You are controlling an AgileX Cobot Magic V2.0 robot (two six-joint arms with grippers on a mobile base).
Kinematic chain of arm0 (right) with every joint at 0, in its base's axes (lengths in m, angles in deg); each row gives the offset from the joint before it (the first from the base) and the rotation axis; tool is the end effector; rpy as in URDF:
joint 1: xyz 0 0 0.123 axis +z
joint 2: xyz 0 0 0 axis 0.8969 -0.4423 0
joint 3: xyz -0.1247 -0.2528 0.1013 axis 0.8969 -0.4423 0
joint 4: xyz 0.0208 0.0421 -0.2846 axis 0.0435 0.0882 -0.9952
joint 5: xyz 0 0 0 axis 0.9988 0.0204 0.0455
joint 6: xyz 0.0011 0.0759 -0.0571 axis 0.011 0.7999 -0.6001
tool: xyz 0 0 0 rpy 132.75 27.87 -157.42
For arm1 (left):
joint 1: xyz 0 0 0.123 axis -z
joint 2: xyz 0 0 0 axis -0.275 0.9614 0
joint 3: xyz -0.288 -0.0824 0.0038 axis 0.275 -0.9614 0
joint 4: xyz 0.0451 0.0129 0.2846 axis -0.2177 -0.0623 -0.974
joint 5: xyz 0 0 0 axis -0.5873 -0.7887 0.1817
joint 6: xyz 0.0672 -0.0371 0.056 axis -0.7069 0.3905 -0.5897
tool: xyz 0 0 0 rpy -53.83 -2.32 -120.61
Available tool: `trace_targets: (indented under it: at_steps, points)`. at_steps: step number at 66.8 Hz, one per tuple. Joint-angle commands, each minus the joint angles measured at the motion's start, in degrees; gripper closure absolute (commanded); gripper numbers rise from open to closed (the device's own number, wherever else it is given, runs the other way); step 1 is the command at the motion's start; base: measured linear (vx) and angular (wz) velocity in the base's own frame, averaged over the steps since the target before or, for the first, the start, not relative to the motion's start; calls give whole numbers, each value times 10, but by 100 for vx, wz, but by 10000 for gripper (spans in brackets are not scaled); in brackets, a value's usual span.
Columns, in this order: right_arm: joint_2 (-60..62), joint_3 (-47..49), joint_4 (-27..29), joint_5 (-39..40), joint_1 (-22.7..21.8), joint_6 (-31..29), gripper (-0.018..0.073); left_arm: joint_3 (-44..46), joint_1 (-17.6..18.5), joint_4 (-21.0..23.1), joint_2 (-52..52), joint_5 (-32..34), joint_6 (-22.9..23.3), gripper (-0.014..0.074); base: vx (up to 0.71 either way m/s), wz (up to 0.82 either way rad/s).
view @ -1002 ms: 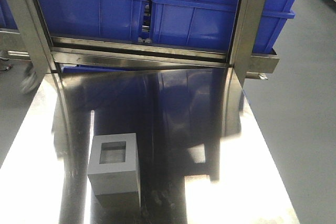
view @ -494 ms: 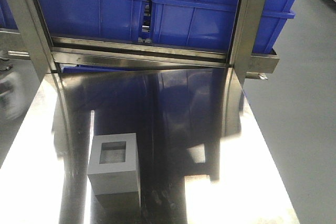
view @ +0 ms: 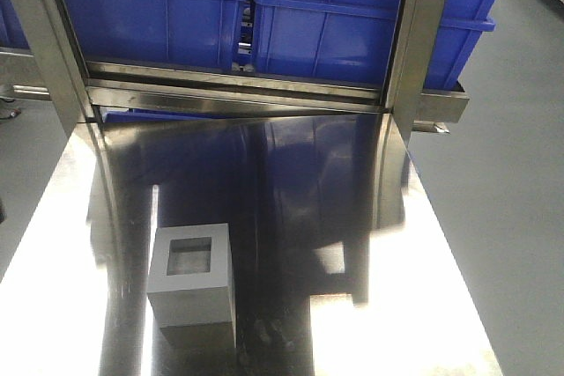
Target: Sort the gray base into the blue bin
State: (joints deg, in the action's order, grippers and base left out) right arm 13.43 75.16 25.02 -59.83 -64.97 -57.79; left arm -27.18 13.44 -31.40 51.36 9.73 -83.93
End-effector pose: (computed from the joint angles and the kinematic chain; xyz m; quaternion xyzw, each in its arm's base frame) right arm 0.0821 -0.0027 0.1835 -0.0071 0.7519 -0.0262 0.6588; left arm 0.1807 -0.0127 0.3165 -0.0778 0.8802 -0.1427 0.4458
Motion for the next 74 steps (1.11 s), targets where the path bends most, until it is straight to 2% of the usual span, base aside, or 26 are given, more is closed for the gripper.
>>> trace_targets:
  at_steps: [1, 6, 12, 18, 30, 37, 42, 58, 67, 74]
  points:
    - [4, -3, -5, 46, -4, -4, 564, 46, 5, 134, 37, 3, -95, 172, 0, 0]
    - [4, -3, -5, 46, -4, -4, 564, 61, 5, 216, 70, -19, -156, 172, 0, 0]
    - [4, -3, -5, 46, -4, -4, 564, 69, 6, 268, 106, -41, -203, 172, 0, 0]
    - [4, -3, -5, 46, -4, -4, 564, 75, 25, 272, 143, -49, -215, 172, 0, 0]
    - [4, -3, -5, 47, -4, -4, 564, 77, 116, 251, 190, 1, -209, 172, 0, 0]
    - [4, -3, -5, 47, -4, -4, 564, 77, 164, 200, 214, 41, -160, 172, 0, 0]
    - [4, -3, -5, 47, -4, -4, 564, 77, 191, 143, 231, 68, -96, 172, 0, 0]
    - [4, -3, -5, 47, -4, -4, 564, 99, 268, -17, 280, 86, 63, 172, 0, 0]
    - [4, -3, -5, 47, -4, -4, 564, 118, 290, -116, 310, 77, 164, 172, 0, 0]
    - [4, -3, -5, 47, -4, -4, 564, 120, 290, -208, 325, 62, 261, 172, 0, 0]
